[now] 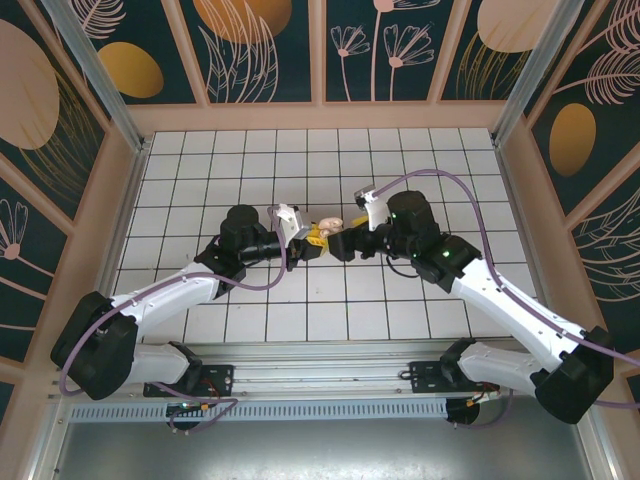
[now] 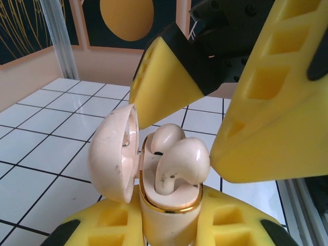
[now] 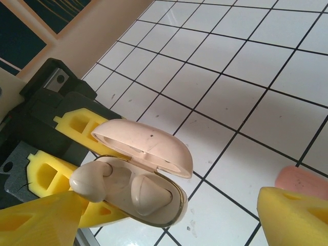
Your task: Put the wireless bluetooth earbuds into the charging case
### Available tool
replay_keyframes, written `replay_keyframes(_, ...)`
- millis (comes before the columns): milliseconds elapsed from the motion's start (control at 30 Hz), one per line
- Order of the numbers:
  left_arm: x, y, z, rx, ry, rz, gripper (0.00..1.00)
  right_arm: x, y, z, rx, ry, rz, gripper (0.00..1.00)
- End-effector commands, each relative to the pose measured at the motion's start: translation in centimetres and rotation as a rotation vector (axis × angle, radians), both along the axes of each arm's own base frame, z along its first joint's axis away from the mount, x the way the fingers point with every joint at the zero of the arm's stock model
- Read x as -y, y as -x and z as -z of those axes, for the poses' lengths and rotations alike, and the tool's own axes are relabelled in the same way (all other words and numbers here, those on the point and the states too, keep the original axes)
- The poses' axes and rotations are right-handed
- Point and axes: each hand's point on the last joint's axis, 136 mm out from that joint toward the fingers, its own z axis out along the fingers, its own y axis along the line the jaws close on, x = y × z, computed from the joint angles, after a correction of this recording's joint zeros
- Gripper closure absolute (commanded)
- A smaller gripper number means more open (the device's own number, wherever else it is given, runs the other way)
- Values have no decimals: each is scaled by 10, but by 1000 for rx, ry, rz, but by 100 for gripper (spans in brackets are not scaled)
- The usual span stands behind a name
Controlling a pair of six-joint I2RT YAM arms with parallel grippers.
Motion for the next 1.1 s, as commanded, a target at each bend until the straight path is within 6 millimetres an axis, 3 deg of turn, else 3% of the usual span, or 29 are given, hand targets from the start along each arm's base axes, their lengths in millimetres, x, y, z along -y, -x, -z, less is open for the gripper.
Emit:
replay_keyframes(0, 1, 9, -21, 47, 46, 44, 89, 12, -11, -7, 25, 5, 50, 12)
replay_keyframes(200, 2, 10, -22, 48, 48, 49, 89, 10, -7, -13, 28, -30, 12, 12)
replay_keyframes(433, 3, 13, -24, 49, 57, 70, 89, -2, 19, -46, 89, -214, -190, 11)
replay_keyframes(567, 5, 22, -30, 49, 86, 126, 89, -1, 14, -44, 49, -238, -214, 13)
replay_keyframes(800, 6, 25, -31, 44, 101, 150, 89, -15, 23, -43, -13, -279, -326, 19)
replay_keyframes(967, 5, 13, -25, 15, 64, 87, 89, -18, 42, -61, 25, -345, -432, 24)
replay_keyframes(1067, 5, 1, -14, -45, 6, 20, 89, -7, 48, -77, 98, -389, -442, 25)
